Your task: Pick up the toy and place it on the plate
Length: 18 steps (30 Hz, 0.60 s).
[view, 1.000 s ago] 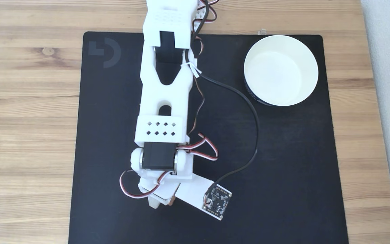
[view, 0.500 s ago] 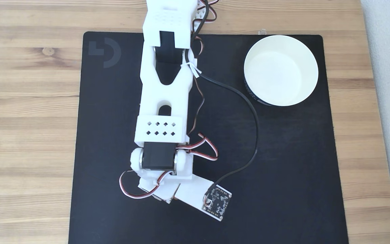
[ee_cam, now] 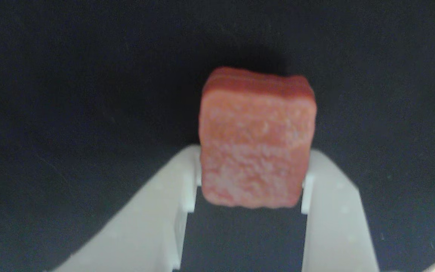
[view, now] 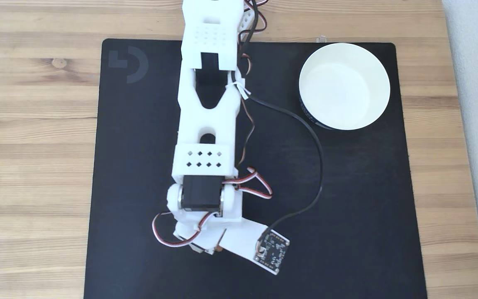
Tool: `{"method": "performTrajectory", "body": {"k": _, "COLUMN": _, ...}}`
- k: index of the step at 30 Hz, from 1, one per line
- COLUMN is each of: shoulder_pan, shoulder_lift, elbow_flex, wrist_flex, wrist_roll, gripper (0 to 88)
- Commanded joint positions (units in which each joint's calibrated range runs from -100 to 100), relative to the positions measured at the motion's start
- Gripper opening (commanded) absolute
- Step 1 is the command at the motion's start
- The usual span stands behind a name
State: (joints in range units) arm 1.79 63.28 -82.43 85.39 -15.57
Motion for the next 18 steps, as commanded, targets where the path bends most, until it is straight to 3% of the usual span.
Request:
{"method": "performTrajectory", "body": {"k": 1, "shoulder_pan": -1.66, "shoulder_lift": -5.8, "elbow_flex": -6.4, "wrist_flex": 2.07, "wrist_roll": 0.02, "gripper": 2.4}}
{"method": "performTrajectory", "body": {"k": 9, "shoulder_pan": -5.09, "shoulder_lift": -17.39, "elbow_flex": -5.86, "wrist_flex": 4.28, "wrist_roll": -0.35, "gripper": 2.6}}
{"method": "performTrajectory", "body": {"k": 18, "shoulder_pan": -10.7, "shoulder_lift": -38.4, "elbow_flex": 20.01, "wrist_flex": -4.45, "wrist_roll": -0.35, "gripper": 2.8}}
